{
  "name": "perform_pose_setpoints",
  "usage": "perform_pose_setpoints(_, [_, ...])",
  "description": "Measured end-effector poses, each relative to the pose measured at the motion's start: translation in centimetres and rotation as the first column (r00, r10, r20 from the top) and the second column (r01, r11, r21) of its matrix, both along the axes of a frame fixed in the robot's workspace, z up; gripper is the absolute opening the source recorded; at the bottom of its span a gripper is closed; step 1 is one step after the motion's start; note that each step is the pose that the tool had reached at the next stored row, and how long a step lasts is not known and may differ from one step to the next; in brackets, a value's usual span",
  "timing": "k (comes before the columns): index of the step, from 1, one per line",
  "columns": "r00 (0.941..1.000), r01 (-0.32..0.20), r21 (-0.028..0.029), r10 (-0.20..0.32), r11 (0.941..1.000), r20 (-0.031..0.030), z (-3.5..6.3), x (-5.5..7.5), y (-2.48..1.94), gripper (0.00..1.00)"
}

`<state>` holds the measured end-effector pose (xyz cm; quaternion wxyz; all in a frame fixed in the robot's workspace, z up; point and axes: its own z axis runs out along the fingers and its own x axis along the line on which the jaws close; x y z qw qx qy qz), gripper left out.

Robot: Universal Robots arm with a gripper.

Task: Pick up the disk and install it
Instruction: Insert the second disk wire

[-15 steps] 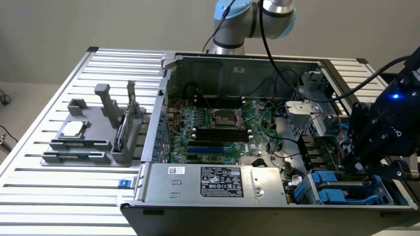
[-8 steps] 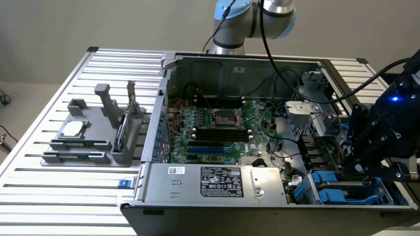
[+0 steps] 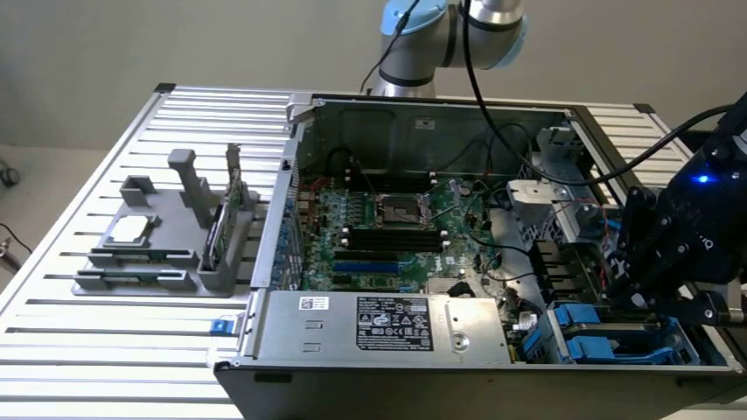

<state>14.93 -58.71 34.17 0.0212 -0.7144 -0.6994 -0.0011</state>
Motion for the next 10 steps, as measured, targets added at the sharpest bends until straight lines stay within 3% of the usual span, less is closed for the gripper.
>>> perform_pose_setpoints(10, [1.0000,0.000,0.0069,0.000,1.0000,0.0000,-0.19,0.09,-0.23,0.17])
